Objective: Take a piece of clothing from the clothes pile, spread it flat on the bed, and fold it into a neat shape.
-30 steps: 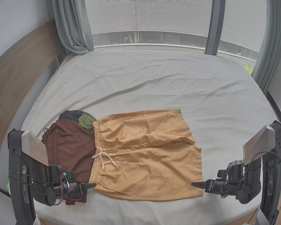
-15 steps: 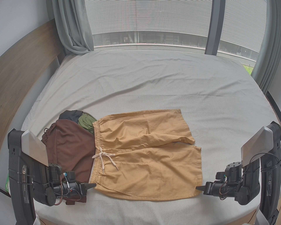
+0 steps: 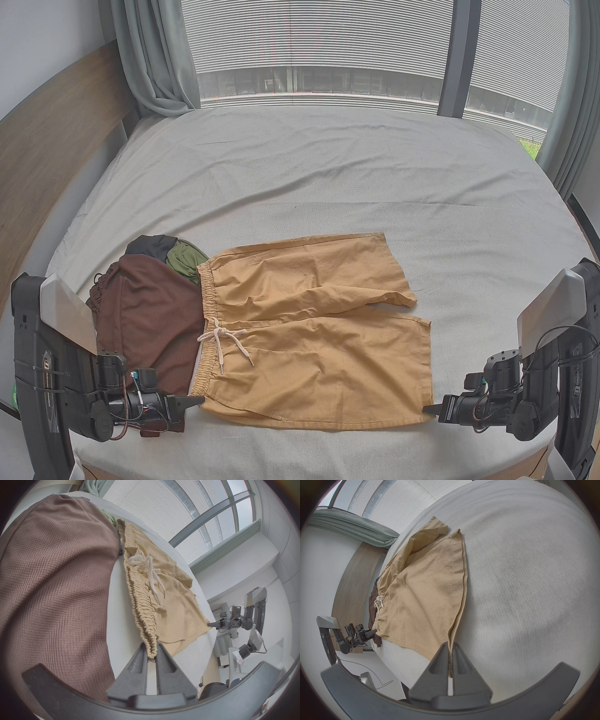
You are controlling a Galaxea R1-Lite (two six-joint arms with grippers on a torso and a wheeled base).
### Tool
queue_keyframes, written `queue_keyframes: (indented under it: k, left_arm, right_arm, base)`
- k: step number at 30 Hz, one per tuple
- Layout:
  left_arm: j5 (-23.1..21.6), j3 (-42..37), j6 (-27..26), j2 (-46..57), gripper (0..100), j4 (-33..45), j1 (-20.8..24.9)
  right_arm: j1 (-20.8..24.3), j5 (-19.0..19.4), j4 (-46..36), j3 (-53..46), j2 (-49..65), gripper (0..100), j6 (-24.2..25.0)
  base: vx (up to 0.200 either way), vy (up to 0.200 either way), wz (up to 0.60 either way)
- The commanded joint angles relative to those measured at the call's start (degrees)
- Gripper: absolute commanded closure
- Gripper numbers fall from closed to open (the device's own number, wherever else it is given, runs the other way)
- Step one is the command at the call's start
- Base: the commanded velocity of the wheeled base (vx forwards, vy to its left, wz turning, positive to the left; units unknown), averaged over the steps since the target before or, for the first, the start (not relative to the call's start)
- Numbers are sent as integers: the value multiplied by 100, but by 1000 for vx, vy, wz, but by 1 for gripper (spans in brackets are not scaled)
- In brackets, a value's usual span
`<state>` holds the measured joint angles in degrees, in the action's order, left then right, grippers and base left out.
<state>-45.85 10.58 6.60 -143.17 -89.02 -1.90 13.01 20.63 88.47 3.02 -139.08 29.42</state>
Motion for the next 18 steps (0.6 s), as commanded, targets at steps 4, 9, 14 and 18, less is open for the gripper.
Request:
queue_keyframes:
  k: [4, 9, 14, 18]
  left_arm:
    - [-275, -504, -97, 342, 100, 7, -267]
    - [-328, -759, -282, 386, 100, 16, -372]
    - [-328, -768, -308, 386, 100, 16, -407]
    - [-399, -680, -326, 421, 100, 7, -390]
  right_arm:
    - [35, 29, -5, -294, 65, 100, -322]
    - [18, 29, -5, -294, 74, 100, -340]
    - [9, 47, 4, -285, 189, 100, -349]
    - [-35, 258, 4, -250, 505, 100, -340]
  base:
    - [0, 0, 0]
    - [0, 0, 0]
    - [0, 0, 0]
    - [0, 0, 0]
